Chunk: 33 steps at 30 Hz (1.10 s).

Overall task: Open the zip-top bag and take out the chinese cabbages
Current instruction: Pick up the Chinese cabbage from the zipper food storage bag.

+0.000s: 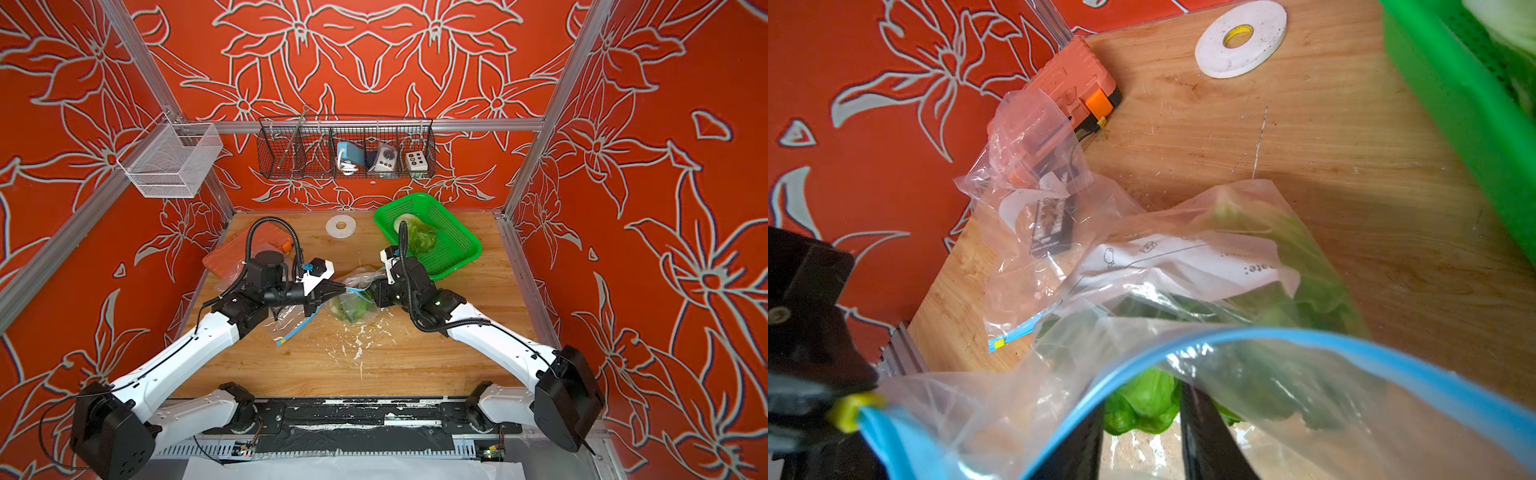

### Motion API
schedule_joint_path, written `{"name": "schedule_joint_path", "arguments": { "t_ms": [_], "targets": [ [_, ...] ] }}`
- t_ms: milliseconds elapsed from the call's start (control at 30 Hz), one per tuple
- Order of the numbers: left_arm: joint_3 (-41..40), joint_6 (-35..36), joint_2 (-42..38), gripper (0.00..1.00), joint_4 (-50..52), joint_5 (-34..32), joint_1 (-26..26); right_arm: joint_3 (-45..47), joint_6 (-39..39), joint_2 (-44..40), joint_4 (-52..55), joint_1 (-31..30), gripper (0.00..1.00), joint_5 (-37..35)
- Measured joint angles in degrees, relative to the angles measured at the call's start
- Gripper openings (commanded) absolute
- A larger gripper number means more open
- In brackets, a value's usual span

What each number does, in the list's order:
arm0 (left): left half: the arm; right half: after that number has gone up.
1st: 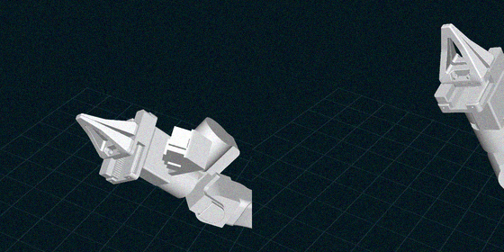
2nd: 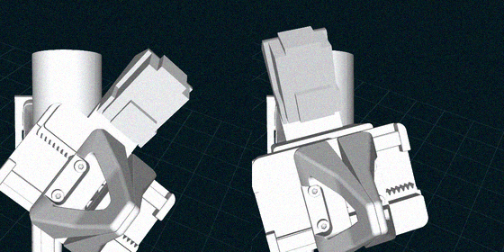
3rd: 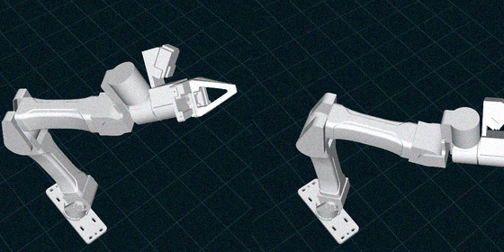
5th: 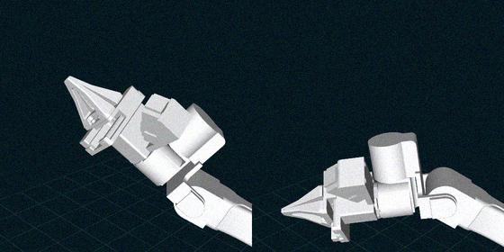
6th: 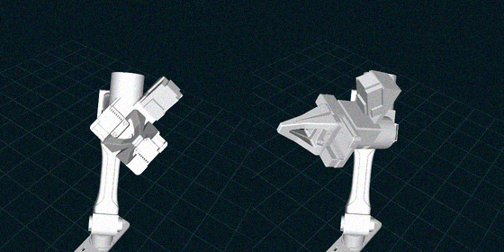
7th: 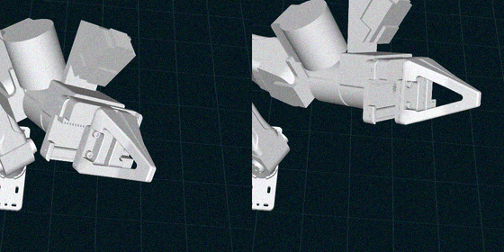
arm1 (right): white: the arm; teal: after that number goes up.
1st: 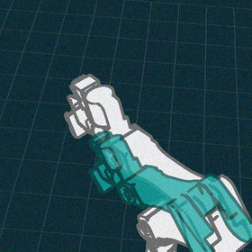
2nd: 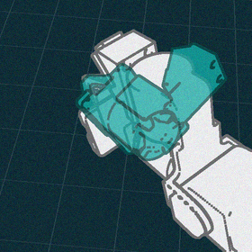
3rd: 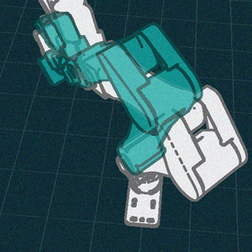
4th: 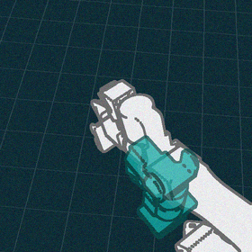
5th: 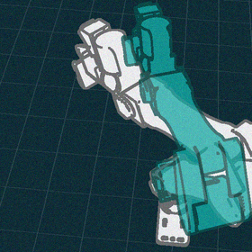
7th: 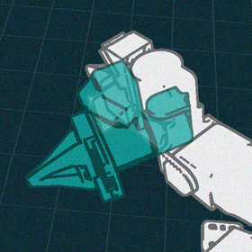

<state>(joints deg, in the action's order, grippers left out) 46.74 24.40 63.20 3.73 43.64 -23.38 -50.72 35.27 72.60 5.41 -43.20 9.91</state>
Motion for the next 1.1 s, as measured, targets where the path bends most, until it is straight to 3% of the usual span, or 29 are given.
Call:
{"name": "schedule_joint_path", "arguments": {
  "t_ms": [167,400,600,900,1100],
  "targets": [
    [0.0,0.0,0.2,0.04,0.1,0.0,0.0,0.1,4.4,3.8,-0.3,0.0,0.25,-1.4],
    [0.0,0.0,0.3,0.05,0.1,0.4,0.0,0.1,9.3,8.1,-4.1,0.5,0.36,-1.9],
    [0.0,0.1,0.4,0.05,0.2,1.3,-0.1,-0.7,12.5,13.2,-7.7,2.1,0.41,0.7],
    [-0.4,0.7,0.7,0.05,0.2,1.6,-0.2,-3.0,14.9,18.6,-16.4,4.8,0.57,5.6],
    [-0.4,1.1,1.2,0.05,0.1,1.7,-0.2,-5.9,15.6,22.8,-19.5,5.7,0.57,8.1]
  ]
}}
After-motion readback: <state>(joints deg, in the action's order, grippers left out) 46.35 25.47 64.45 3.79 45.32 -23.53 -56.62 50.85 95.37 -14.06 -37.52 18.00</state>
